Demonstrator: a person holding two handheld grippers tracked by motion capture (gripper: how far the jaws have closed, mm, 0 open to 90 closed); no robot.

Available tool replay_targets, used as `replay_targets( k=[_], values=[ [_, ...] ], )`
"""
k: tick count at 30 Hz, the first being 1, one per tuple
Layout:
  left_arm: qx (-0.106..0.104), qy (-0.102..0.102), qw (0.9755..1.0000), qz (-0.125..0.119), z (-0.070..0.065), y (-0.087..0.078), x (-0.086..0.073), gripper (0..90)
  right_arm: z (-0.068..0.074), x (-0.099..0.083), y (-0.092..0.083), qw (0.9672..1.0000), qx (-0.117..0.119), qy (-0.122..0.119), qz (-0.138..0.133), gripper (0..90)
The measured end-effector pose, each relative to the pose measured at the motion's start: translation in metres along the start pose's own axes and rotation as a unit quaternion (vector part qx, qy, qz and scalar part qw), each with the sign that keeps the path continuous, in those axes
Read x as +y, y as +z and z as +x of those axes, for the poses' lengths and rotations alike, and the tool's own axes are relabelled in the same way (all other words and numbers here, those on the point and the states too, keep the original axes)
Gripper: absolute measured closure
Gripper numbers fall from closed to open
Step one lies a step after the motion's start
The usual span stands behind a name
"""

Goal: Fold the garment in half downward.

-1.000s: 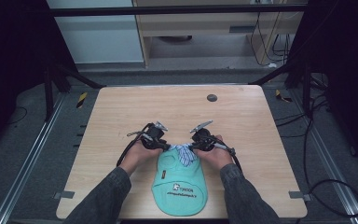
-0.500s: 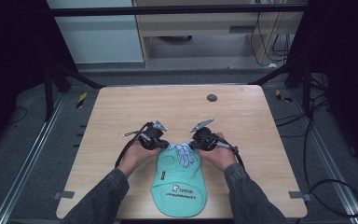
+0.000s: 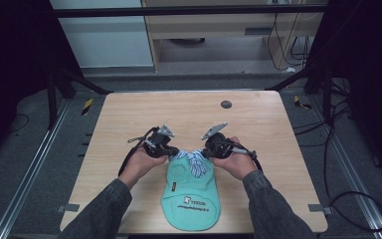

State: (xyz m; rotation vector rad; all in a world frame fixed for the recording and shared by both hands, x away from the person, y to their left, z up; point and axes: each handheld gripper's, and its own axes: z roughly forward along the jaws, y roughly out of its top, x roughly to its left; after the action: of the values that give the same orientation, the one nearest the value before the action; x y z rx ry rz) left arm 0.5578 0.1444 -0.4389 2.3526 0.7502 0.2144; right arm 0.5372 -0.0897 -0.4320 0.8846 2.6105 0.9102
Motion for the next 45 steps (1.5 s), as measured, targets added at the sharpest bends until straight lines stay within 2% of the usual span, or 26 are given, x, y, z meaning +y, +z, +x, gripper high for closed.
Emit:
replay_targets(
  k=[9,14,18,21,30,35,38,45],
  values=[
    [-0.005,0.014,0.9999,0.003,0.002,0.0,0.011,86.1,-0.009,0.0,-0.005,1.0,0.006,-0.001,0.006,83.4],
    [-0.009,0.01,0.9999,-0.002,0.004,0.002,0.014,86.1,-0.017,0.002,-0.008,0.9999,0.011,0.003,0.004,83.9],
    [-0.009,0.011,0.9999,-0.003,0.002,0.0,0.015,86.1,-0.018,0.003,-0.011,0.9999,0.01,-0.002,0.002,83.9],
    [-0.002,0.021,0.9998,-0.002,0.001,-0.004,0.021,86.1,-0.018,0.004,-0.014,1.0,0.007,-0.005,-0.002,84.0],
    [0.005,0.03,0.9995,-0.004,0.0,-0.011,0.03,86.2,-0.021,0.007,-0.02,0.9999,0.003,-0.008,-0.006,84.0],
    [0.004,0.026,0.9996,-0.013,0.003,-0.017,0.033,86.2,-0.023,0.012,-0.024,0.9999,0.0,-0.011,-0.011,84.0],
    [0.008,0.031,0.9994,-0.013,0.003,-0.02,0.034,86.4,-0.023,0.016,-0.026,0.9998,-0.002,-0.016,-0.012,84.0],
    [0.012,0.02,0.9994,-0.026,0.007,-0.026,0.036,86.2,-0.023,0.024,-0.031,0.9994,-0.006,-0.026,-0.021,84.1]
  ],
)
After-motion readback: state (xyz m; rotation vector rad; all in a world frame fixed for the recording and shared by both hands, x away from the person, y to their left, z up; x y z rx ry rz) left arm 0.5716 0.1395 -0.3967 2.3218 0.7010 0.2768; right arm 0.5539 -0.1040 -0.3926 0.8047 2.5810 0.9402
